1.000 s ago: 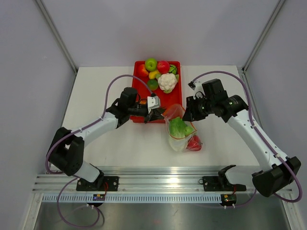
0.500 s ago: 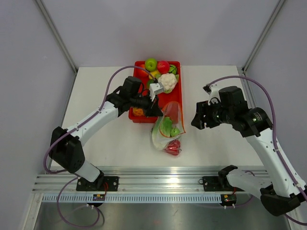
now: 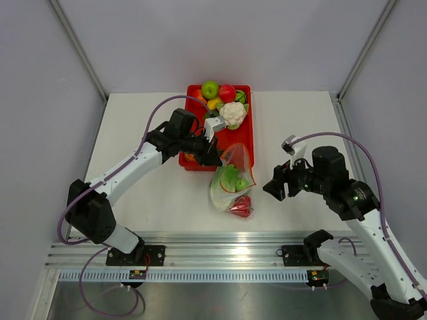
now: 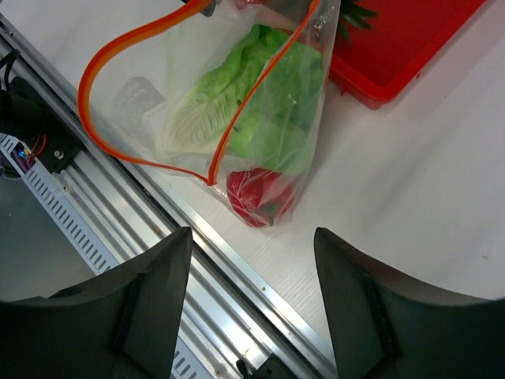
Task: Place the food in the zip-top bag and seal the zipper
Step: Adjust the zipper food storage bag at the center of the board.
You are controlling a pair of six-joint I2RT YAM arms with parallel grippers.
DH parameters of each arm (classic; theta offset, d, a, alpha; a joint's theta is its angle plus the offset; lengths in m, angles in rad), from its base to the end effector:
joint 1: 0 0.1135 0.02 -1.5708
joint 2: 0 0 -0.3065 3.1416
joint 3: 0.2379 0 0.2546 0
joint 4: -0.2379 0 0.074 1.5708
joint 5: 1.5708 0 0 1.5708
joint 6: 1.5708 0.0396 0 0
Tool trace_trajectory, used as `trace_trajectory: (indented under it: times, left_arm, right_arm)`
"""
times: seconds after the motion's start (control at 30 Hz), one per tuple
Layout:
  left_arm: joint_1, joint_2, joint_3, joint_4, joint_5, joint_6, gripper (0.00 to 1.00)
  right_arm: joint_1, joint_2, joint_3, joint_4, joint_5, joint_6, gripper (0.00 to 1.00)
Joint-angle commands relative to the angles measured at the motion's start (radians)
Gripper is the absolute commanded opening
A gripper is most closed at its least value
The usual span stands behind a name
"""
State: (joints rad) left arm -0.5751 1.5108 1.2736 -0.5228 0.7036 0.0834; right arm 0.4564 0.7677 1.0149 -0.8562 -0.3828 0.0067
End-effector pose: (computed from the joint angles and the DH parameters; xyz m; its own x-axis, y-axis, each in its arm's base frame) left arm 0.2644 -0.2019 0.3478 -0.5088 0.4055 -0.7594 0.8536 0.3522 -0.3838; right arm 0.0972 0.0642 0.3817 -0.5181 -0.2474 -0.8188 -0.6804 0.6993 0.2192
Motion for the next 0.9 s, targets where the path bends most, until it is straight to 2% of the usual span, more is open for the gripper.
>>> trace_trajectory:
  times: [0.0,0.37,0.5,0.53,0.57,0.63,0.67,0.7,0.73,0.87]
  left_arm:
    - [0.000,-0.054,0.000,0.026,-0.007,-0.033,0.00]
    - [0.000,-0.040,0.006,0.037,-0.003,-0.050,0.00]
    - [0.000,-0.038,0.004,0.037,-0.004,-0.050,0.00]
    - [0.000,-0.038,0.004,0.037,-0.006,-0.050,0.00]
    - [0.000,-0.040,0.006,0.037,-0.006,-0.050,0.00]
    - [0.000,-0.041,0.006,0.030,-0.010,-0.047,0.00]
    - [0.000,-0.047,0.006,0.024,-0.012,-0.043,0.00]
    - [0.000,-0.052,0.004,0.018,-0.015,-0.037,0.00]
    - [0.000,-0.057,0.003,0.003,-0.021,-0.027,0.00]
    - [0.001,-0.093,-0.008,-0.037,-0.046,0.002,0.00]
  right_arm:
    - [0.022,0.016,-0.032,0.146,-0.048,-0.053,0.70]
    - [0.177,0.117,-0.107,0.338,0.035,-0.028,0.66]
    - [0.202,0.128,-0.131,0.416,0.059,-0.013,0.59]
    - [0.202,0.130,-0.136,0.440,0.064,-0.013,0.54]
    - [0.202,0.134,-0.137,0.450,0.071,-0.013,0.39]
    - [0.202,0.137,-0.137,0.456,0.100,-0.013,0.25]
    - [0.202,0.133,-0.139,0.456,0.114,-0.016,0.12]
    - [0.202,0.127,-0.141,0.456,0.148,-0.022,0.05]
    - [0.200,0.119,-0.141,0.456,0.165,-0.028,0.01]
    - [0.200,0.041,-0.174,0.479,0.269,-0.056,0.00]
